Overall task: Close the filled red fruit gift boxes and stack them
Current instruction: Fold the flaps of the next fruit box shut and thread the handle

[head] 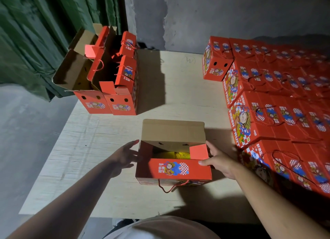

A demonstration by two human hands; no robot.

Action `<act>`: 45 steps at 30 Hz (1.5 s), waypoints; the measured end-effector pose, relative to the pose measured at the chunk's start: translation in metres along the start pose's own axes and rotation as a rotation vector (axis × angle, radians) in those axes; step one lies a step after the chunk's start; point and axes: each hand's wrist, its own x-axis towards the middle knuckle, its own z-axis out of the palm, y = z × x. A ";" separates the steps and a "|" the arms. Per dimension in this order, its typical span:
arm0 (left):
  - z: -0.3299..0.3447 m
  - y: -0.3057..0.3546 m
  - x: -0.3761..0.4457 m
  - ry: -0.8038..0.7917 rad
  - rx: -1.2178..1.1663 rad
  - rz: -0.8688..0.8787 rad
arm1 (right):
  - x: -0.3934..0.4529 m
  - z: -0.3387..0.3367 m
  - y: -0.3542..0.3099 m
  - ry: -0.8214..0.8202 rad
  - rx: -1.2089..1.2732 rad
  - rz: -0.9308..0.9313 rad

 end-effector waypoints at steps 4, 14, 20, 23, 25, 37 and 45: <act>0.005 0.007 -0.001 -0.024 0.056 0.098 | 0.000 -0.002 0.005 0.014 -0.010 -0.029; 0.014 0.000 -0.010 0.112 0.286 0.374 | -0.011 0.007 0.012 0.103 0.039 -0.185; 0.018 -0.011 -0.021 0.162 0.463 0.510 | -0.025 0.011 0.013 0.090 0.131 -0.223; 0.024 -0.017 -0.023 0.189 0.506 0.541 | -0.026 0.013 0.020 0.093 0.117 -0.251; 0.024 -0.021 -0.024 0.190 0.559 0.564 | -0.027 0.013 0.025 0.095 0.112 -0.280; 0.031 -0.026 -0.034 0.201 0.853 0.613 | -0.026 0.014 0.041 0.293 -0.481 -0.419; 0.040 0.009 -0.008 0.167 1.077 0.503 | -0.012 0.032 0.003 0.285 -0.842 -0.523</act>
